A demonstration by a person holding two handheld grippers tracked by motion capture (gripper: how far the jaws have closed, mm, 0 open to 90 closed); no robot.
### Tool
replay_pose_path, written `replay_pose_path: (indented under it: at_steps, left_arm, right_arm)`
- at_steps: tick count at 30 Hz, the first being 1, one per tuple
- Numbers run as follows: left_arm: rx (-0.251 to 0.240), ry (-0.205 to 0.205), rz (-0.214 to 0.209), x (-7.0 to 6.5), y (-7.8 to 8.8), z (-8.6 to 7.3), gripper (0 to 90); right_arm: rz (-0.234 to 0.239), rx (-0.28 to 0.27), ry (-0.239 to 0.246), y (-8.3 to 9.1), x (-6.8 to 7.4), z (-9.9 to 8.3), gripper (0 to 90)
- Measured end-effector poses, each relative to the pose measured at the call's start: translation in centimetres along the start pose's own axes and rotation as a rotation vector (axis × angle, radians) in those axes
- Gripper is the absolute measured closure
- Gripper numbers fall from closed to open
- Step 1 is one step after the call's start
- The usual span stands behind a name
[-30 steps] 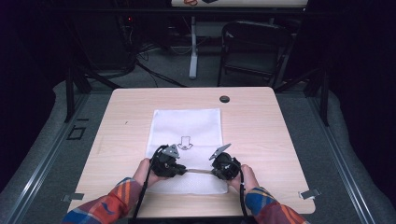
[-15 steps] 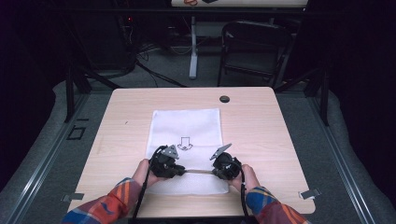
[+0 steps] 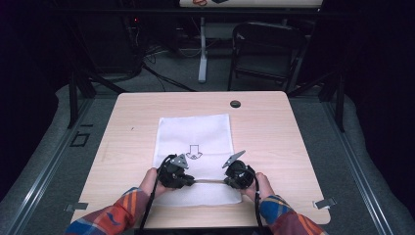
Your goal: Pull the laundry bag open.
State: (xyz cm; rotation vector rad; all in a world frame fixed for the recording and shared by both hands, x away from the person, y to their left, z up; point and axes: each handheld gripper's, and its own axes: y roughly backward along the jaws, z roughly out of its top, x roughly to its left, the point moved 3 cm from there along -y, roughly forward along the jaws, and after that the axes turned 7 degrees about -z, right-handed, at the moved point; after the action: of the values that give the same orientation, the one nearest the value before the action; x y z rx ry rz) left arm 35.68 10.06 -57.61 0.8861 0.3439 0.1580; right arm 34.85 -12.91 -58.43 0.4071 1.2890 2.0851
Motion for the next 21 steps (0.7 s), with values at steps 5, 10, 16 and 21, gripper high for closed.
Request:
replay_pose_path:
  at_steps: [5,10,16,21]
  left_arm:
    - [-0.001,-0.004,-0.005,-0.1,0.1,-0.1,81.7]
    - [0.019,-0.006,-0.007,-0.2,0.0,-0.5,81.7]
    - [0.022,0.037,0.021,0.7,0.7,-1.6,81.6]
    - [0.022,0.046,0.030,0.8,1.3,-2.0,81.4]
  right_arm:
    - [0.011,-0.005,-0.004,0.0,-0.2,-0.2,90.0]
    - [0.004,-0.001,0.000,0.1,-0.1,-0.2,90.0]
    - [-0.007,0.019,0.012,0.3,-0.3,-0.4,90.0]
    - [-0.021,0.026,-0.006,0.5,-0.7,-0.7,90.0]
